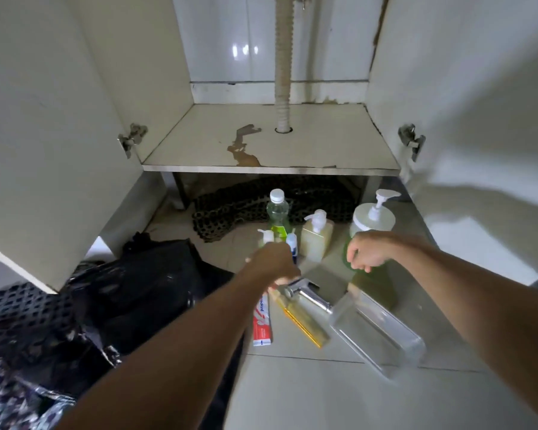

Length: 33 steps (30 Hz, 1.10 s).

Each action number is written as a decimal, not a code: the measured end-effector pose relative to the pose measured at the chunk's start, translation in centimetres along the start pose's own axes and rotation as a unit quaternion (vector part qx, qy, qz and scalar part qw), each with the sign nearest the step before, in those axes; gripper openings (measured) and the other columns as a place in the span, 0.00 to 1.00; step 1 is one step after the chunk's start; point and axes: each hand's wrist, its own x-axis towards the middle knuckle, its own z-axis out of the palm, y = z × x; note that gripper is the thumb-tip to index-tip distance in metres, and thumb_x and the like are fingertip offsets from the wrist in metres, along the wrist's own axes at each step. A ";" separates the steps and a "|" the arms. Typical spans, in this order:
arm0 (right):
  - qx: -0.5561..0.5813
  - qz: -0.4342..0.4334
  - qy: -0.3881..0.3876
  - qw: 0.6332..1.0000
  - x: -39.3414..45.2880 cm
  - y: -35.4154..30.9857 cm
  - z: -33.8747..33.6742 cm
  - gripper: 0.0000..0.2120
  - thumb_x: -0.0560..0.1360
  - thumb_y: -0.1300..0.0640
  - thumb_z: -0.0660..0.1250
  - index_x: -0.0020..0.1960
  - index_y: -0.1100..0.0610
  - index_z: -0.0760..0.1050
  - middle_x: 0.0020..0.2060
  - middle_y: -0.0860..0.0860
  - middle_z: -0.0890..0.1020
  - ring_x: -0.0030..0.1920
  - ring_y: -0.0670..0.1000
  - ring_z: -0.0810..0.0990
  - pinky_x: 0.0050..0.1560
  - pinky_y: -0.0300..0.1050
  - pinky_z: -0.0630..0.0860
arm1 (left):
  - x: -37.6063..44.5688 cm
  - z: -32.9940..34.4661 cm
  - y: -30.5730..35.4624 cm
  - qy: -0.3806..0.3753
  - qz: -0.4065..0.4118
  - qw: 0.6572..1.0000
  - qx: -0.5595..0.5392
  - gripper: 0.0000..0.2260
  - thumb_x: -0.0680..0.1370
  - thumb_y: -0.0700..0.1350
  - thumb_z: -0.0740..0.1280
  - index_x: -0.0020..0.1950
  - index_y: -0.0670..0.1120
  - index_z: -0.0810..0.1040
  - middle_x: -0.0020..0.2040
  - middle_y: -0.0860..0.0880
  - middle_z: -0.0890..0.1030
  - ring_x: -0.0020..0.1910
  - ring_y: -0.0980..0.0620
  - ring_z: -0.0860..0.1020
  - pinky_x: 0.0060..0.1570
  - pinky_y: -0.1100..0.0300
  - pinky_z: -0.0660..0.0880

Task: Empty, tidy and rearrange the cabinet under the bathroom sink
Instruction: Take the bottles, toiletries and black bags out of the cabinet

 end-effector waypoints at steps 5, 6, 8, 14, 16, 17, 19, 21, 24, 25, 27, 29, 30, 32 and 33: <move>-0.053 0.006 0.017 0.998 3.9 2.3 3.5 0.09 0.71 0.62 0.61 0.38 0.58 0.80 0.34 0.55 0.82 0.35 0.52 0.81 0.46 0.43 0.79 | 1.5 11.7 1.6 -0.115 -0.091 0.958 -0.245 0.13 0.77 0.52 0.67 0.44 0.43 0.70 0.37 0.45 0.77 0.28 0.51 0.75 0.33 0.54 0.79; -0.040 0.008 0.040 0.998 5.0 2.7 4.3 0.09 0.70 0.61 0.61 0.36 0.57 0.79 0.35 0.55 0.82 0.36 0.53 0.81 0.47 0.46 0.80 | 1.6 13.5 1.6 -0.125 -0.117 0.937 -0.303 0.15 0.76 0.53 0.67 0.46 0.43 0.68 0.40 0.44 0.77 0.28 0.51 0.75 0.35 0.54 0.79; -0.027 -0.006 0.058 0.998 6.7 2.6 5.7 0.08 0.70 0.57 0.64 0.38 0.59 0.80 0.37 0.56 0.84 0.40 0.56 0.83 0.46 0.50 0.82 | 1.8 16.3 1.7 -0.127 -0.155 0.897 -0.394 0.20 0.75 0.55 0.68 0.56 0.44 0.66 0.44 0.43 0.79 0.29 0.52 0.77 0.31 0.58 0.78; -0.032 -0.019 0.057 0.998 8.9 -0.6 8.5 0.19 0.73 0.48 0.68 0.30 0.54 0.66 0.30 0.51 0.73 0.38 0.54 0.76 0.33 0.39 0.69 | 3.3 19.2 3.2 -0.125 -0.198 0.843 -0.484 0.15 0.75 0.50 0.68 0.54 0.42 0.71 0.36 0.48 0.78 0.27 0.54 0.76 0.25 0.62 0.73; -0.046 -0.027 0.044 0.998 9.6 -1.8 9.4 0.16 0.73 0.48 0.68 0.33 0.56 0.68 0.32 0.50 0.72 0.38 0.54 0.75 0.39 0.40 0.70 | 3.6 19.3 3.4 -0.134 -0.197 0.845 -0.479 0.08 0.76 0.44 0.67 0.44 0.44 0.68 0.34 0.49 0.77 0.27 0.54 0.76 0.25 0.63 0.73; -0.057 -0.036 0.039 0.997 9.9 -2.3 10.0 0.12 0.73 0.49 0.67 0.39 0.57 0.72 0.35 0.51 0.74 0.40 0.54 0.75 0.41 0.41 0.70 | 3.7 19.4 3.5 -0.133 -0.198 0.844 -0.480 0.08 0.76 0.42 0.66 0.45 0.45 0.66 0.34 0.49 0.77 0.26 0.55 0.76 0.24 0.64 0.73; -0.085 -0.051 0.041 0.994 10.2 -3.1 11.1 0.12 0.75 0.50 0.65 0.50 0.59 0.75 0.42 0.53 0.78 0.44 0.55 0.78 0.47 0.43 0.74 | 3.9 19.4 3.6 -0.129 -0.199 0.844 -0.481 0.10 0.76 0.40 0.65 0.51 0.46 0.64 0.35 0.49 0.77 0.25 0.56 0.76 0.22 0.66 0.72; -0.110 -0.057 0.053 0.991 10.5 -3.5 12.1 0.13 0.77 0.52 0.61 0.54 0.59 0.75 0.49 0.54 0.81 0.50 0.56 0.80 0.53 0.47 0.76 | 4.2 19.6 3.6 -0.131 -0.194 0.848 -0.476 0.12 0.77 0.39 0.64 0.54 0.47 0.62 0.33 0.49 0.77 0.22 0.57 0.75 0.23 0.66 0.72; -0.132 -0.057 0.058 0.988 11.1 -3.7 12.9 0.12 0.76 0.54 0.61 0.56 0.58 0.74 0.53 0.54 0.80 0.55 0.55 0.79 0.55 0.47 0.72 | 4.4 19.6 3.5 -0.129 -0.185 0.863 -0.452 0.11 0.78 0.38 0.62 0.54 0.48 0.61 0.31 0.50 0.76 0.18 0.60 0.75 0.23 0.66 0.72; -0.136 -0.060 0.060 0.987 11.2 -3.7 13.0 0.13 0.76 0.54 0.61 0.57 0.58 0.74 0.54 0.54 0.80 0.57 0.55 0.78 0.56 0.47 0.70 | 4.4 19.5 3.4 -0.125 -0.182 0.866 -0.448 0.11 0.78 0.37 0.61 0.54 0.48 0.62 0.32 0.49 0.77 0.19 0.61 0.76 0.23 0.66 0.72; -0.137 -0.065 0.058 0.987 11.1 -3.8 12.9 0.15 0.76 0.51 0.60 0.58 0.58 0.73 0.56 0.54 0.79 0.58 0.55 0.77 0.59 0.48 0.67 | 4.1 19.5 3.0 -0.121 -0.177 0.874 -0.437 0.08 0.77 0.37 0.61 0.51 0.47 0.64 0.36 0.47 0.79 0.21 0.60 0.77 0.23 0.66 0.73; -0.127 -0.067 0.072 0.987 10.7 -4.2 12.2 0.16 0.76 0.47 0.60 0.56 0.57 0.74 0.54 0.54 0.80 0.55 0.55 0.78 0.58 0.50 0.67 | 3.6 19.2 2.5 -0.124 -0.174 0.875 -0.433 0.06 0.76 0.36 0.61 0.48 0.46 0.66 0.37 0.45 0.80 0.25 0.55 0.78 0.25 0.65 0.74; -0.113 -0.064 0.080 0.988 10.5 -4.4 11.6 0.15 0.76 0.46 0.60 0.53 0.57 0.74 0.51 0.54 0.80 0.52 0.56 0.78 0.57 0.50 0.66 | 3.4 19.1 2.1 -0.130 -0.171 0.876 -0.431 0.06 0.76 0.36 0.60 0.49 0.46 0.66 0.36 0.45 0.80 0.27 0.53 0.78 0.25 0.64 0.74; -0.070 -0.047 0.081 0.993 9.8 -4.9 9.6 0.13 0.76 0.46 0.60 0.48 0.55 0.71 0.44 0.54 0.77 0.45 0.55 0.76 0.53 0.50 0.66 | 2.9 18.9 1.4 -0.145 -0.157 0.882 -0.420 0.07 0.76 0.37 0.61 0.52 0.44 0.67 0.33 0.47 0.79 0.26 0.54 0.79 0.25 0.65 0.74; -0.045 -0.036 0.070 0.996 9.3 -5.1 8.5 0.13 0.76 0.46 0.59 0.45 0.55 0.69 0.41 0.53 0.75 0.43 0.55 0.74 0.50 0.49 0.67 | 2.7 18.9 1.1 -0.153 -0.150 0.885 -0.413 0.07 0.76 0.37 0.61 0.53 0.43 0.67 0.30 0.48 0.79 0.26 0.56 0.79 0.25 0.65 0.74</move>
